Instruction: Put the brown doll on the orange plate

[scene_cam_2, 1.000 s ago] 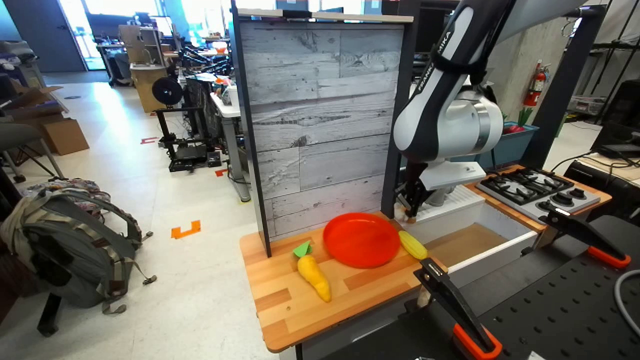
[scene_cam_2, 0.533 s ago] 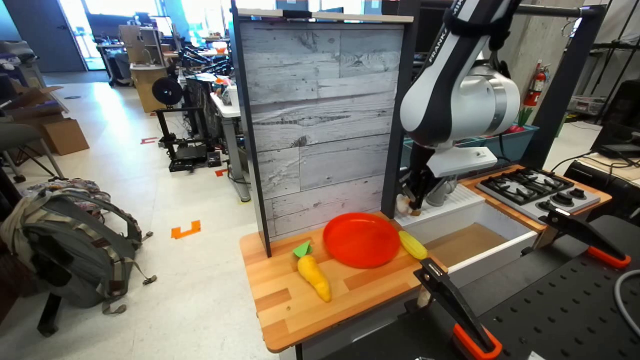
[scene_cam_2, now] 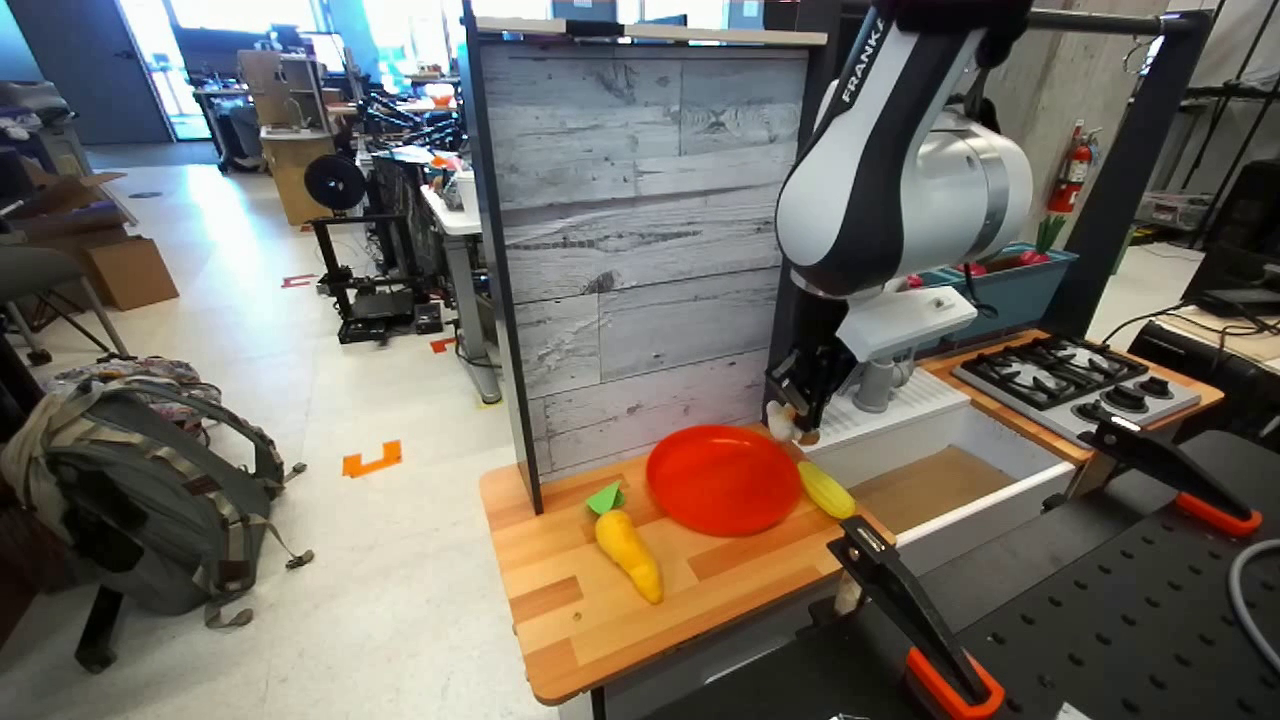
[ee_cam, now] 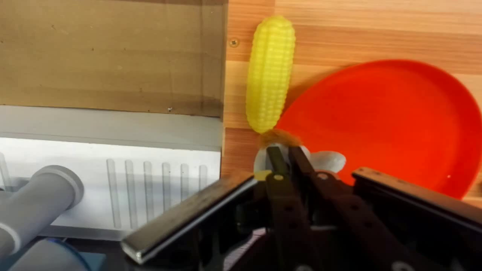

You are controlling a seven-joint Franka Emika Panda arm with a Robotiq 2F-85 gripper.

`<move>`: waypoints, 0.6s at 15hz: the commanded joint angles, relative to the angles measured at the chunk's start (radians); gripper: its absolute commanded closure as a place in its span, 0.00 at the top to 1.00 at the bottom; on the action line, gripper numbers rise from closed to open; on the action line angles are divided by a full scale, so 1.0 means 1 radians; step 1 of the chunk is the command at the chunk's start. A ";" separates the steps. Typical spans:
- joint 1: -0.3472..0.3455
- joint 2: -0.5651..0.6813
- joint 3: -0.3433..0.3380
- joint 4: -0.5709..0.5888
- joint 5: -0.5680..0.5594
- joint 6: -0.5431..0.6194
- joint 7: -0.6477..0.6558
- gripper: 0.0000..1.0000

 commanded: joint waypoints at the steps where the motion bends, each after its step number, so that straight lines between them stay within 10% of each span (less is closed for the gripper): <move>1: 0.049 -0.007 -0.011 -0.012 -0.046 0.000 0.016 0.02; 9: 0.103 0.054 -0.013 0.074 -0.063 -0.050 0.022 0.02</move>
